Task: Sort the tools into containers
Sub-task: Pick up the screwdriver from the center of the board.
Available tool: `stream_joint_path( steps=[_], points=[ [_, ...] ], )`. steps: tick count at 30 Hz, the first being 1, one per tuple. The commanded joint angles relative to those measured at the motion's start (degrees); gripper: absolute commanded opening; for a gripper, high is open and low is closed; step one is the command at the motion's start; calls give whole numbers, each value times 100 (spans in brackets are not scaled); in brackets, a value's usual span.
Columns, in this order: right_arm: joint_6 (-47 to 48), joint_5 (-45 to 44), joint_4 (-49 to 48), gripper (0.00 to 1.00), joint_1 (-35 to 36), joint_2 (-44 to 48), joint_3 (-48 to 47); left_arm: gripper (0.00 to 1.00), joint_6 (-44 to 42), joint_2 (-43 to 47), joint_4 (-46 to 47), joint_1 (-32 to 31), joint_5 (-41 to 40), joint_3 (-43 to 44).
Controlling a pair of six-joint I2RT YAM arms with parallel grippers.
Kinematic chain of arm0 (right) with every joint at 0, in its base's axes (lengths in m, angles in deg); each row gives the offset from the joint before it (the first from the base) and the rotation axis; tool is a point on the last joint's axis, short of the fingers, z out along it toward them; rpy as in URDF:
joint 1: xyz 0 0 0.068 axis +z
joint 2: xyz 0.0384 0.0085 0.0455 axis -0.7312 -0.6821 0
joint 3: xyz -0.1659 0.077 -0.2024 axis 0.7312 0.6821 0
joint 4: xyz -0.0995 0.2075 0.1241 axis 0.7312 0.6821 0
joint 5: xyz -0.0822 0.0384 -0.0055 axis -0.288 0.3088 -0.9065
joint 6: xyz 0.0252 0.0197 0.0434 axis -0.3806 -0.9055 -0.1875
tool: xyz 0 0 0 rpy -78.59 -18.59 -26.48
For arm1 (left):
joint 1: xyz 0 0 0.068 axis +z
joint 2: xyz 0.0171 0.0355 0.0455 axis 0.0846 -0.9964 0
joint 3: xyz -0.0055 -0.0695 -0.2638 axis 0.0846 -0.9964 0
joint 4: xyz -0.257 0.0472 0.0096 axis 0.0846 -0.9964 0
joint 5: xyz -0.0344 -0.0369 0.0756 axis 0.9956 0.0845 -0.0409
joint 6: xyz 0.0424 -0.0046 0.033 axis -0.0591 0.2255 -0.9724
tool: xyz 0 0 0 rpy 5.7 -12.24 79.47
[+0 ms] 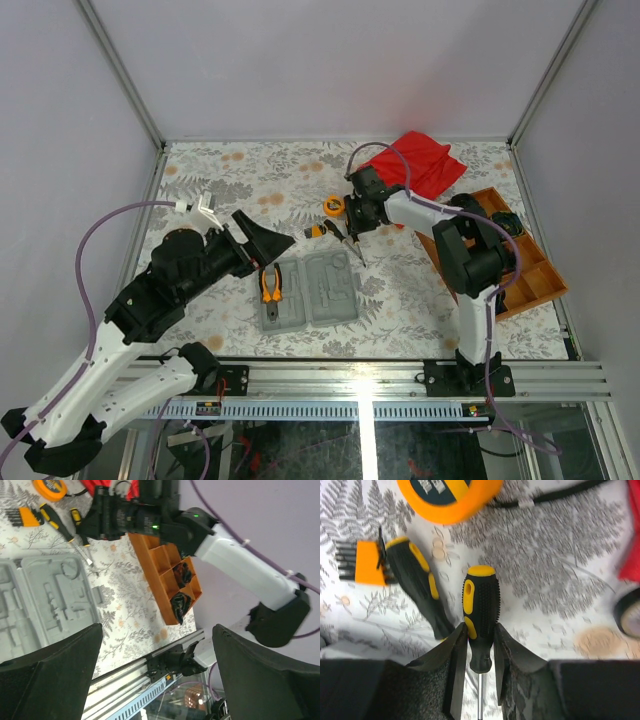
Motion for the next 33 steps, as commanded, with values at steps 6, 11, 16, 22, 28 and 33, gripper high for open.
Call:
stream_joint_path(
  steps=[6,11,16,22,28,33],
  points=[
    [104,-625,-126,24,-20,1853,1206,89,-214,322,-503,-23,62,-248],
    [75,-180,-850,16,-20,2955,2391,89,-381,357,-815,-23,-61,-215],
    [-295,198,-2104,15,-22,4038,3691,89,-425,389,-846,-23,-50,-316],
    [-458,1447,-3834,8,77,4668,4826,89,-520,378,-818,-23,14,-489],
    [1223,1567,-4673,2,1073,4950,5359,89,-641,349,-705,-23,111,-605],
    [2714,2345,-5108,0,1567,5324,5718,89,-721,328,-704,-29,151,-629]
  ],
)
